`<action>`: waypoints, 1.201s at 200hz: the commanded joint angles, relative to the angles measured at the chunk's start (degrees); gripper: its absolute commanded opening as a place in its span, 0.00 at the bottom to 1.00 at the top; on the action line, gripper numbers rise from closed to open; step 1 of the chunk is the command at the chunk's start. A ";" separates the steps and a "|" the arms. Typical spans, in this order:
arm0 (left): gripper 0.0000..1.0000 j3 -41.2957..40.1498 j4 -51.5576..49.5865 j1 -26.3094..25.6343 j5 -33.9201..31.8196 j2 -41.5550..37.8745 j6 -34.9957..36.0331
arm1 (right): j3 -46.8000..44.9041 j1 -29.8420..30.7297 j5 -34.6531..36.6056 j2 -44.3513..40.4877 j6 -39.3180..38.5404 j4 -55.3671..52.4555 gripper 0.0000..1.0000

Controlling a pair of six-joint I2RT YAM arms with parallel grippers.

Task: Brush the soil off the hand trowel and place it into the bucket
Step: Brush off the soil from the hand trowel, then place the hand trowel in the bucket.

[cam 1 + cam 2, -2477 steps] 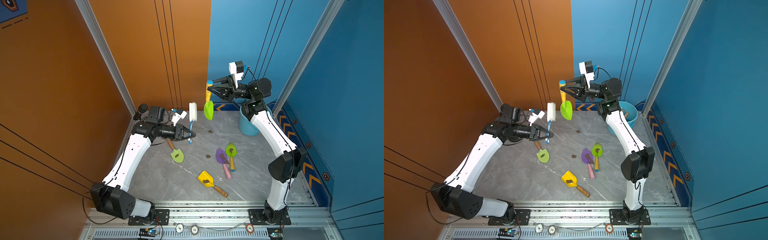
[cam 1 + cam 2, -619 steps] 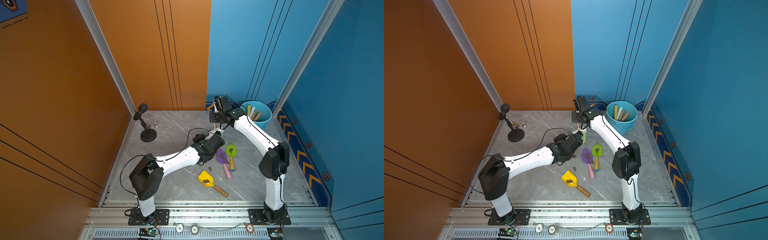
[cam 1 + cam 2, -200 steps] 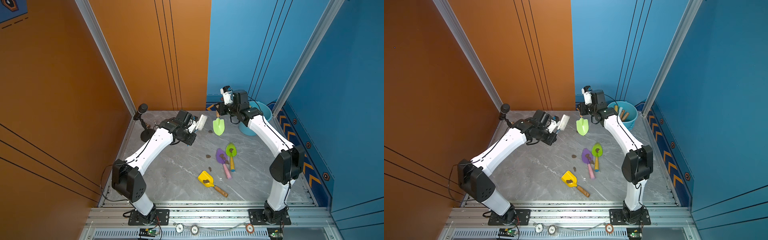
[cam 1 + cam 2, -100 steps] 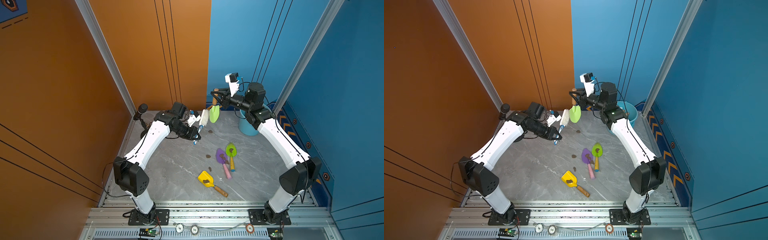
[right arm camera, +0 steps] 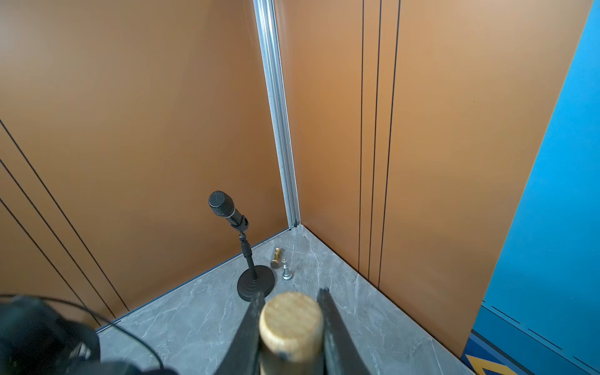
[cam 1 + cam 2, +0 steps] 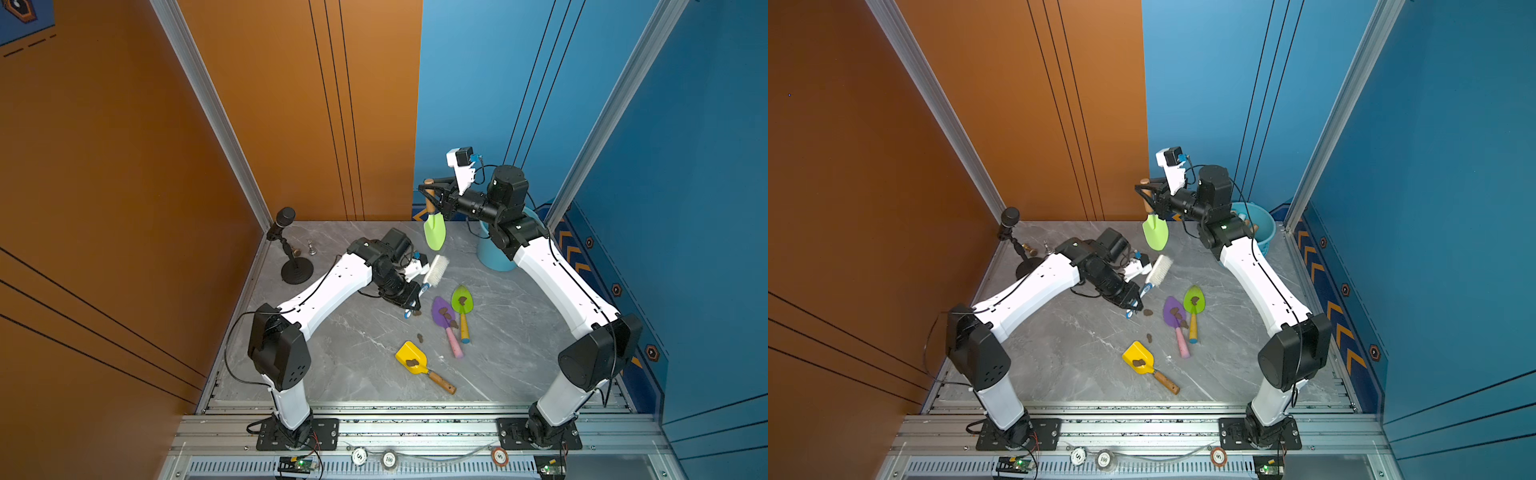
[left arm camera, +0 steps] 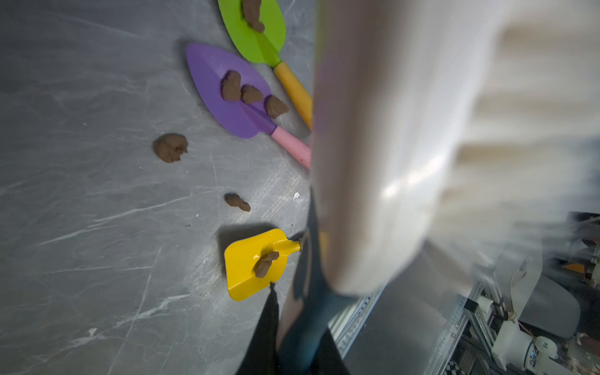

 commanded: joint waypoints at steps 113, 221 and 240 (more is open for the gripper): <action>0.00 9.71 2.36 7.58 7.25 -3.73 -1.10 | 0.53 2.04 -0.68 -2.75 -1.21 -1.05 0.01; 0.00 -4.41 3.35 -0.56 -2.63 1.03 0.14 | 2.35 -2.15 12.20 -2.04 -4.12 -5.05 0.02; 0.00 -4.54 6.02 1.56 -6.26 -0.02 -3.04 | 1.64 -4.48 20.10 -1.01 -4.90 -3.84 0.01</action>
